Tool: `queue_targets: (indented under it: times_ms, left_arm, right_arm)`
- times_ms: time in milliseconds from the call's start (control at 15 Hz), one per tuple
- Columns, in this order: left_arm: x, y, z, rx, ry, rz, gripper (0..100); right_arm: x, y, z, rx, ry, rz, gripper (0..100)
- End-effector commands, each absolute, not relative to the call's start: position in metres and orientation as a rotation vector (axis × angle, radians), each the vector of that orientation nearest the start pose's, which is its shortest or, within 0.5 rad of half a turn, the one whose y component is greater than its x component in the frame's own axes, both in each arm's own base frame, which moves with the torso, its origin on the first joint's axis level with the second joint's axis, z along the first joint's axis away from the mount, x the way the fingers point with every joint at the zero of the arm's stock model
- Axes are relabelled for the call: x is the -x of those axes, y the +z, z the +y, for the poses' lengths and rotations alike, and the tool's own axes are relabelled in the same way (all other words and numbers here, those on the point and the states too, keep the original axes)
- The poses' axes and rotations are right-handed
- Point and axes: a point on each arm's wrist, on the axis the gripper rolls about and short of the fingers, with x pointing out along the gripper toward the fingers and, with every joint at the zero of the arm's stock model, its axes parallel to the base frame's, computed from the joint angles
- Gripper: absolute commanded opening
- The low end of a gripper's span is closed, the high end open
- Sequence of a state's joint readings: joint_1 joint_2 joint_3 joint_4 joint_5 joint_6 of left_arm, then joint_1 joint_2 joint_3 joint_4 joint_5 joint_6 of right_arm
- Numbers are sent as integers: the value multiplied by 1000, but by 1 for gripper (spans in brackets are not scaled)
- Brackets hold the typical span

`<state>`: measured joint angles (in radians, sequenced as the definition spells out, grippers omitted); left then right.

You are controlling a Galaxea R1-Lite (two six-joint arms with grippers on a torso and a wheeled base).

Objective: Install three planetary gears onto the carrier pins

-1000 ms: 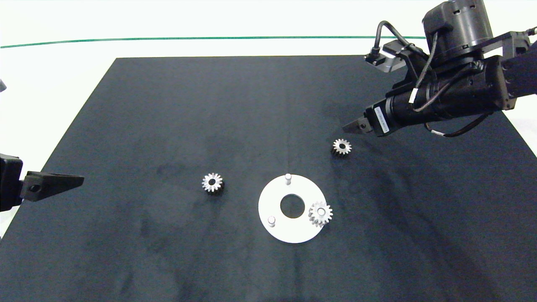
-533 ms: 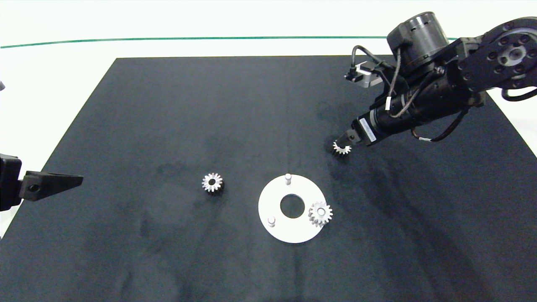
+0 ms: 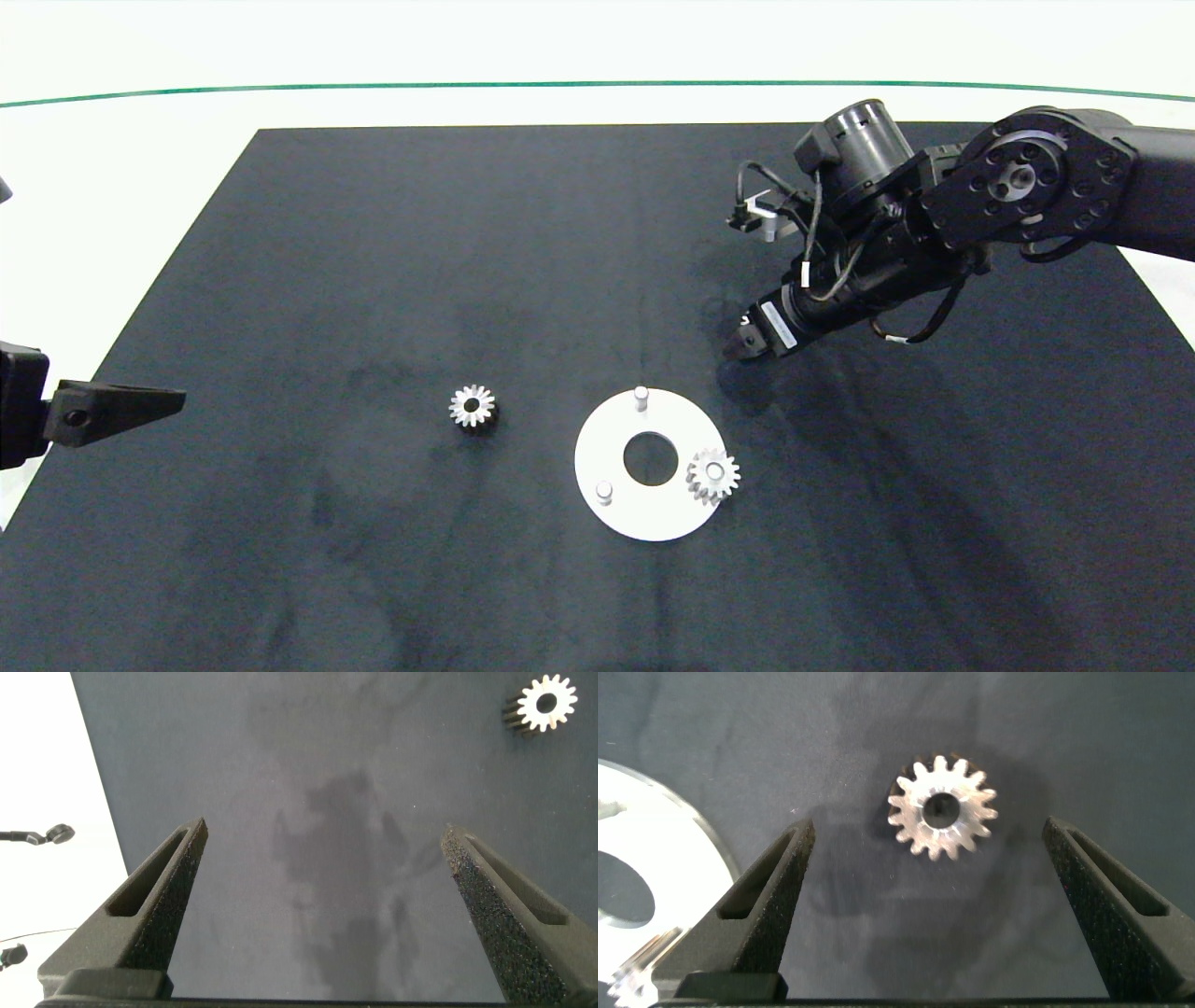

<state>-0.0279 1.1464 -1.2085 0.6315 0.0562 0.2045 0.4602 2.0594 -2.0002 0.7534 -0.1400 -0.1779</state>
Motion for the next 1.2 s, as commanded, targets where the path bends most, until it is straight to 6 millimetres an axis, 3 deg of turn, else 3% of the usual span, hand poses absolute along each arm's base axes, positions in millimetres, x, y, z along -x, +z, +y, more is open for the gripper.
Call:
queue_targets:
  times_ms: [67,400,1200]
  left_arm:
    - [-130,305,-3,-224,-31,567,100]
    - [-129,305,-3,-225,-33,563,100]
    - [-126,307,-3,-224,-31,553,100]
  right_arm:
    - [-364,232,176,408,367,813,100]
    - [-368,224,178,414,366,832,91]
    - [-360,248,168,395,348,763,67]
